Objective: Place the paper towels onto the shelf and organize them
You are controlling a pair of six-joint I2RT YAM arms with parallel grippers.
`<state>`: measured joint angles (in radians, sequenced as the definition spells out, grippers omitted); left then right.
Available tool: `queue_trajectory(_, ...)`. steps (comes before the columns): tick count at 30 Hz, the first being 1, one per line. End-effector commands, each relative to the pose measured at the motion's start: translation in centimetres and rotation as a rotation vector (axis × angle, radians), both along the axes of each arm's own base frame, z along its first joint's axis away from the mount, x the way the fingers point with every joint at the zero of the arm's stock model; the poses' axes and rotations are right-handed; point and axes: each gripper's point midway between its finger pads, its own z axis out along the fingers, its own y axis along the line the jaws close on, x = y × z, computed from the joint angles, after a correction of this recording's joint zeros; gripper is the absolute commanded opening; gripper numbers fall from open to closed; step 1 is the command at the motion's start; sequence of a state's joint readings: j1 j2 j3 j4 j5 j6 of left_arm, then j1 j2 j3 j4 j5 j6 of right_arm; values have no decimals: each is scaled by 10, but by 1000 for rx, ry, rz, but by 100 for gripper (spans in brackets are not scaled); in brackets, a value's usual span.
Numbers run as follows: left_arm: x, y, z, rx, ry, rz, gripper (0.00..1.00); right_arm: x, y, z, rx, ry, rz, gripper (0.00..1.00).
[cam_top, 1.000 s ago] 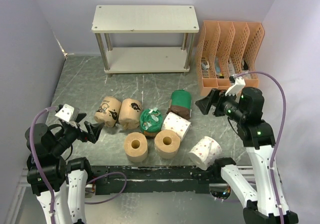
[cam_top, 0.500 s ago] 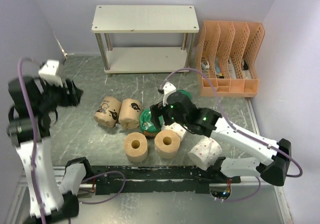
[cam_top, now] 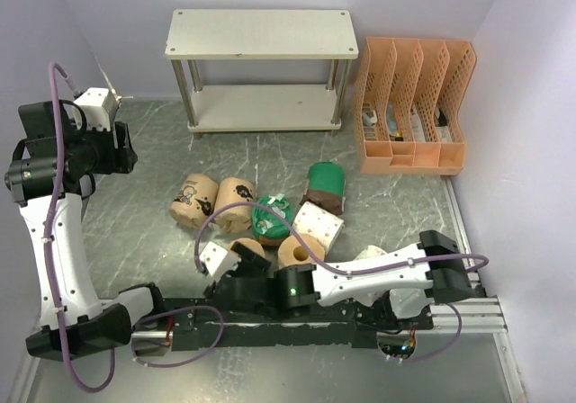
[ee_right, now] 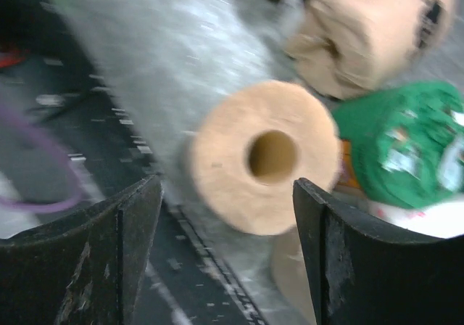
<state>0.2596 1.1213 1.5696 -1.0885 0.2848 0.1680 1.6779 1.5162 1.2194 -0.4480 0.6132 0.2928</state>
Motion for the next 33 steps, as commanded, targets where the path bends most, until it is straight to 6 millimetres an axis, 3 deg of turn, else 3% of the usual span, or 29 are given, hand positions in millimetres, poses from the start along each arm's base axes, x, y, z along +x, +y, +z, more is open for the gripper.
queue_trajectory(1, -17, -9, -2, -28, 20, -20, 73, 14, -19, 3, -61, -161, -98, 74)
queue_trajectory(6, -23, -5, -22, -5, 59, -16, 72, 15, -17, -3, -8, -166, -96, 74)
queue_trajectory(11, -38, -5, -15, 63, -12, -30, 75, 15, -9, -21, -44, -164, -106, 74)
queue_trajectory(15, -43, -8, -31, 48, 62, -55, 74, 13, -1, -36, -76, -159, -97, 74)
queue_trajectory(19, -58, -49, -38, -48, 76, -298, 76, 16, -4, -38, -67, -155, -129, 75)
queue_trajectory(23, -79, -81, -31, -70, 32, -558, 86, 20, -15, -21, 32, -116, -178, 79)
queue_trajectory(27, -79, -84, -53, -55, 99, -673, 87, 29, -39, 17, 212, -69, -268, 82)
queue_trajectory(29, -78, -86, -68, 2, 134, -740, 87, 39, -57, 45, 341, -37, -335, 85)
queue_trajectory(33, -89, -106, -82, 98, 177, -909, 89, 85, -123, 85, 580, 60, -602, 87)
